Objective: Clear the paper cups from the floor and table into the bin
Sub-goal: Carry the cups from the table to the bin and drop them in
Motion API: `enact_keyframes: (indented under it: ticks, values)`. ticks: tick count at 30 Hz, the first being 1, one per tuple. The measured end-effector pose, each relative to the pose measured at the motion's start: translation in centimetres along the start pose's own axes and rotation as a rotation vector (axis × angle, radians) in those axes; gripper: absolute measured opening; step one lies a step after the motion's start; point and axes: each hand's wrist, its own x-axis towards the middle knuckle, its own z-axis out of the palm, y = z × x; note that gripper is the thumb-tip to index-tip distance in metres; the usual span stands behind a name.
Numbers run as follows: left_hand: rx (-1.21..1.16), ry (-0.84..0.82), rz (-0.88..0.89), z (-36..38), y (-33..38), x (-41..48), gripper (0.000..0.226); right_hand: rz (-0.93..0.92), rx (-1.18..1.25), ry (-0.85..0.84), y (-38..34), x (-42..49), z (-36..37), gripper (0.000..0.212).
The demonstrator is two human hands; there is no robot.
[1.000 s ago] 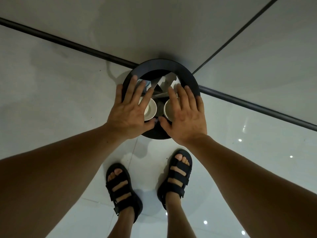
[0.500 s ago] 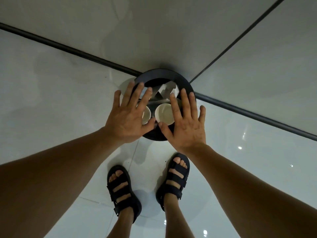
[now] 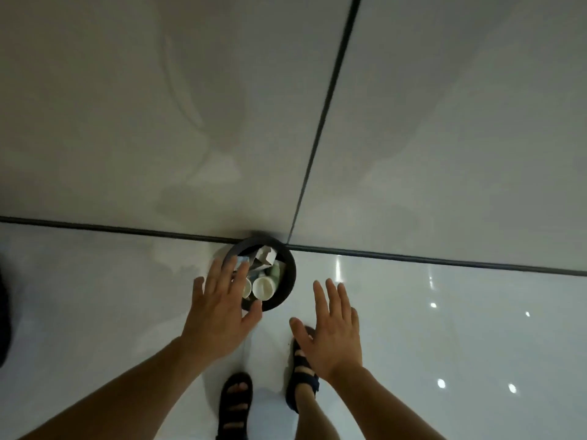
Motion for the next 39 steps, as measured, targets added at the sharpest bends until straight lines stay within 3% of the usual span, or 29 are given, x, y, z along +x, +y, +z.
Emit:
enact_keyframes:
  ticks: [10,18,25,32,39]
  values:
    - [0.069,-0.003,0.433,-10.9,11.9,-9.7,0.073,0.27,0.077,0.155,2.8,-20.3,-12.2,0.081]
    - [0.183,-0.041,0.779,-14.8,24.4,-19.7,0.073,0.578,0.258,0.337,7.3,-36.8,-13.4,0.08]
    - [0.375,-0.1,1.033,-11.6,35.7,-30.7,0.072,0.887,0.444,0.49,15.6,-53.3,-8.8,0.081]
    - [0.384,-0.124,1.363,-4.4,51.6,-45.4,0.072,1.182,0.539,0.614,25.2,-70.5,-4.3,0.08]
    - [0.446,-0.146,1.645,1.5,63.3,-58.3,0.072,1.437,0.605,0.747,30.0,-82.3,-0.9,0.081]
